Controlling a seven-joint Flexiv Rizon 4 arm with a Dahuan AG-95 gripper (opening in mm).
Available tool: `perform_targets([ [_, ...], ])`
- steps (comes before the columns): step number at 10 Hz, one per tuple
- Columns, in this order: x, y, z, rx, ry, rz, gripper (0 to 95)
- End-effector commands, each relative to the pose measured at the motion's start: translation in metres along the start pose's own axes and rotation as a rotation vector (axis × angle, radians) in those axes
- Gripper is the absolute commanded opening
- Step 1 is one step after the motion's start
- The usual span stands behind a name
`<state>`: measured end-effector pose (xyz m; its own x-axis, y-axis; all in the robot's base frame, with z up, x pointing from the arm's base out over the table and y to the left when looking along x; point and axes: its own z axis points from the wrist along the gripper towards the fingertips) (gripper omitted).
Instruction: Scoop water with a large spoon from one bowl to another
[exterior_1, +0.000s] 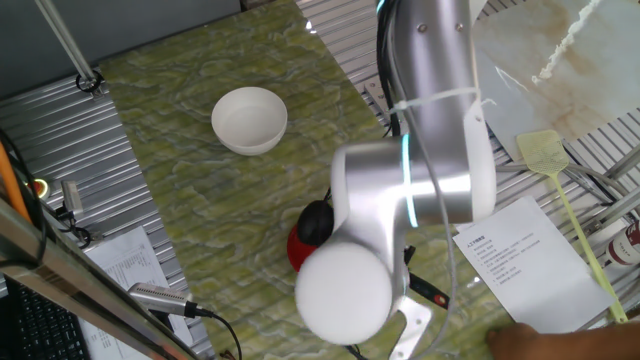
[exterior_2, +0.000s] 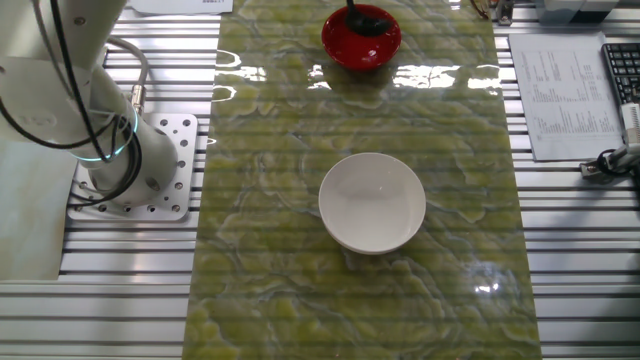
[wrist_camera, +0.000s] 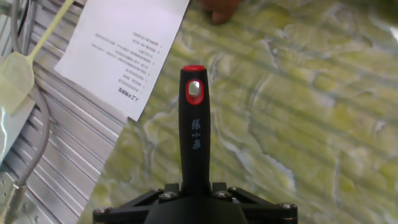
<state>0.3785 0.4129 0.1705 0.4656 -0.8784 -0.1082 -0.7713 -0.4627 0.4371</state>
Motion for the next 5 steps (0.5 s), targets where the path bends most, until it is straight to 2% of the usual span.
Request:
perform_targets([
  [1,0.0006,0.0032,0.0024,0.004,-0.012,-0.035,0.0],
  [3,-0.0031,0.0031,0.003,-0.024,0.007,-0.041,0.0],
  [5,-0.0055,0.0034,0.0009,-0.023,0.015,-0.009,0.0],
])
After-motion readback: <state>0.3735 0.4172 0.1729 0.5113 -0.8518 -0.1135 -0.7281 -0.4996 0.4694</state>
